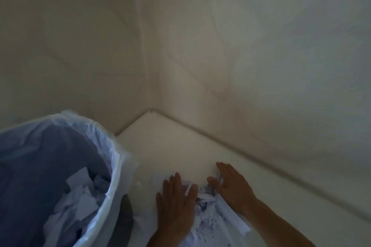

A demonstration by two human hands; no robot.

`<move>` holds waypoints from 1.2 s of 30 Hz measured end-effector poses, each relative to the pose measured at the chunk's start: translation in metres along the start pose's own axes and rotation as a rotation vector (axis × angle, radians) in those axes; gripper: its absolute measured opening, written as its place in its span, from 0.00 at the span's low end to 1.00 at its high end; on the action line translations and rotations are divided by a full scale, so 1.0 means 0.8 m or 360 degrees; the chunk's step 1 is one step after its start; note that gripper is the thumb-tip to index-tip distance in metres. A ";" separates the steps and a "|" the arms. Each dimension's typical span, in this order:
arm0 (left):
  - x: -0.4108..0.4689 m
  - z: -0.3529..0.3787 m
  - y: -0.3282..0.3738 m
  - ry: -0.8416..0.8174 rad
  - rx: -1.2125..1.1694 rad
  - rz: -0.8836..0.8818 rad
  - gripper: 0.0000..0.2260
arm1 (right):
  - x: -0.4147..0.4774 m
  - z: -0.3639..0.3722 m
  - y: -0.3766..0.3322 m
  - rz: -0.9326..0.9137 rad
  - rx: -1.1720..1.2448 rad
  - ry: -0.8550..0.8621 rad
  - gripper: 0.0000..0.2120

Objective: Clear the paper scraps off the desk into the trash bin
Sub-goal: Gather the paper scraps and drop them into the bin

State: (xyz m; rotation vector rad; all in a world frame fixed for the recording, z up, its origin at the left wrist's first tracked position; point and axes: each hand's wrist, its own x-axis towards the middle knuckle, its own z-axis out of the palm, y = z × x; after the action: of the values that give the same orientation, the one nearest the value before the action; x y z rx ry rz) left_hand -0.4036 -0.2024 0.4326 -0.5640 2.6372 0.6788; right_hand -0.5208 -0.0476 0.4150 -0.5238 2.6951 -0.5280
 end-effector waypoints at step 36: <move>-0.076 0.029 -0.083 0.0041 0.0307 0.0720 0.55 | -0.132 0.001 -0.014 -0.0654 -0.0286 -0.0359 0.54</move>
State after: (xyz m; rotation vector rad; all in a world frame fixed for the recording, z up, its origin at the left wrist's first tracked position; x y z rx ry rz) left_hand -0.3158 -0.2269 0.4147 0.0858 2.8363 0.5275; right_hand -0.4248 -0.0139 0.4466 -1.1287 2.4351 -0.3052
